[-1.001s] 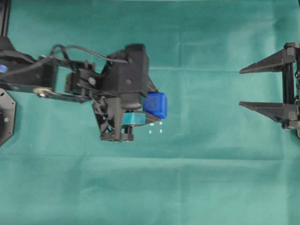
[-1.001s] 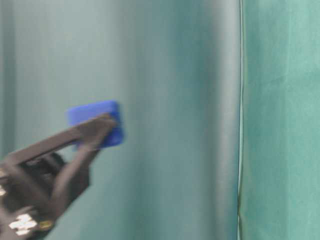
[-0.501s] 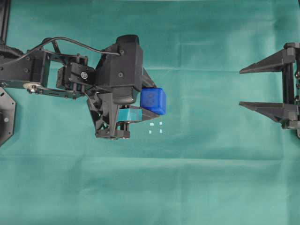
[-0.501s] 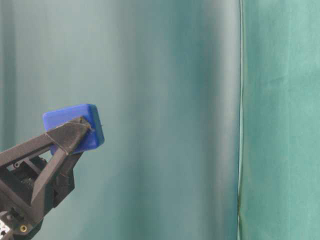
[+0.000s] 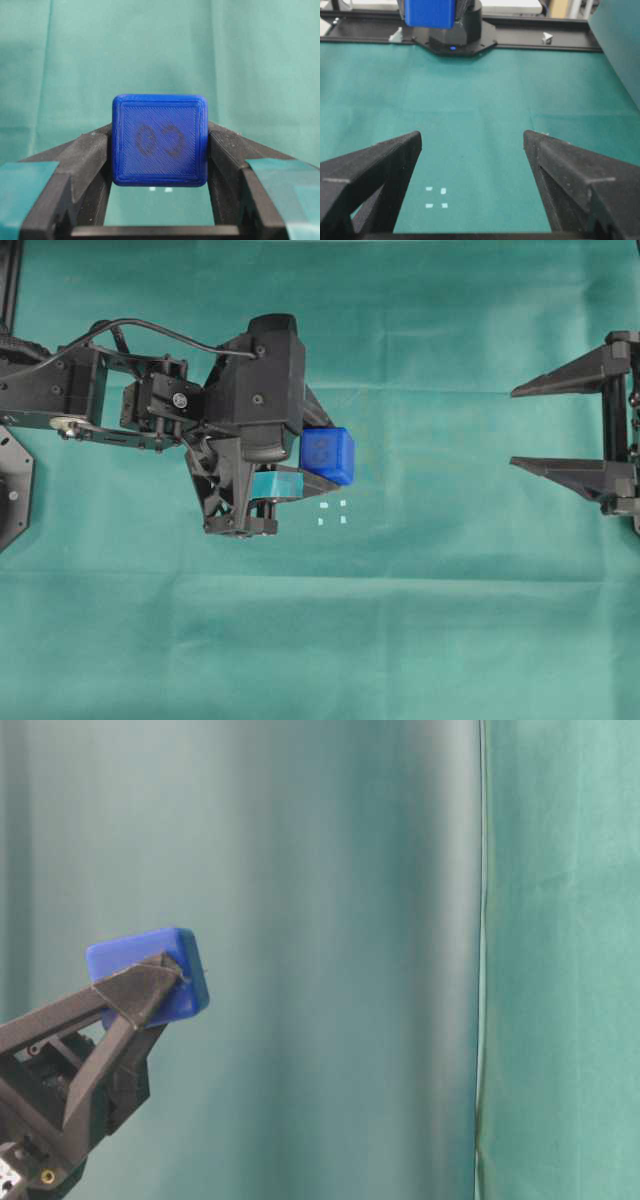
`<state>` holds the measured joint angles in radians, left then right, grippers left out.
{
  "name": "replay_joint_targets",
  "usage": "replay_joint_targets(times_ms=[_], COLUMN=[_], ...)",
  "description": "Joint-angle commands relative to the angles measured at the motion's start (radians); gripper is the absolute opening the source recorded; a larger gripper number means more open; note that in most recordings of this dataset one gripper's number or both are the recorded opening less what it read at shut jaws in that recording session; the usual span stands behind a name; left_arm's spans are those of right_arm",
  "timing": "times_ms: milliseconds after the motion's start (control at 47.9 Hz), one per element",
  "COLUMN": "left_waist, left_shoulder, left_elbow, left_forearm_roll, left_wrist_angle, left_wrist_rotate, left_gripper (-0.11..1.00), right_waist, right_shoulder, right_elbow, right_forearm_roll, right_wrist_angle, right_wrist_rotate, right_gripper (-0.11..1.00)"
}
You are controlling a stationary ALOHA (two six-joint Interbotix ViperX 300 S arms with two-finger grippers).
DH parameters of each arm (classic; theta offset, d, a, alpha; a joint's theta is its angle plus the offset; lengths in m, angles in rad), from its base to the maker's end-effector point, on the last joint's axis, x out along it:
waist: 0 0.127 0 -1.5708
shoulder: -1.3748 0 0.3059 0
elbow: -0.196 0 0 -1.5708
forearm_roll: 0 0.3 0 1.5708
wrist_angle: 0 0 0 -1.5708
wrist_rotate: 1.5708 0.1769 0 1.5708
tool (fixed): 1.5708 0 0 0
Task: Handover the blue block to the right arm after grasping it with the left arm, then place it in the designated position.
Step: 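Carry the cube with the left gripper toward the table center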
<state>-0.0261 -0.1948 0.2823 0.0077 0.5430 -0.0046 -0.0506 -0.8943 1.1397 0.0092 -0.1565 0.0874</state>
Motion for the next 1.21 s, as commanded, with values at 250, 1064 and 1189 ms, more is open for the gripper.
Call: replay_joint_targets(times_ms=[250,1064,1189], left_waist=[0.002,0.002,0.002], left_shoulder=[-0.026,-0.069,-0.100], left_elbow=[-0.020,0.040,0.097], left_forearm_roll=[0.002,0.003,0.002], left_wrist_angle=[-0.006,-0.087,-0.170], left_wrist_rotate=[0.000,-0.002,-0.002], left_gripper=[0.46,0.46,0.46], right_waist=[-0.002,-0.002,-0.002], right_shoulder=[0.003,0.003,0.003], right_elbow=[-0.025,-0.026,-0.026], right_forearm_roll=[0.000,-0.002,-0.002], right_wrist_angle=[-0.003,-0.003,-0.005], right_wrist_rotate=[0.000,-0.002,-0.002], right_gripper=[0.93,0.93,0.93])
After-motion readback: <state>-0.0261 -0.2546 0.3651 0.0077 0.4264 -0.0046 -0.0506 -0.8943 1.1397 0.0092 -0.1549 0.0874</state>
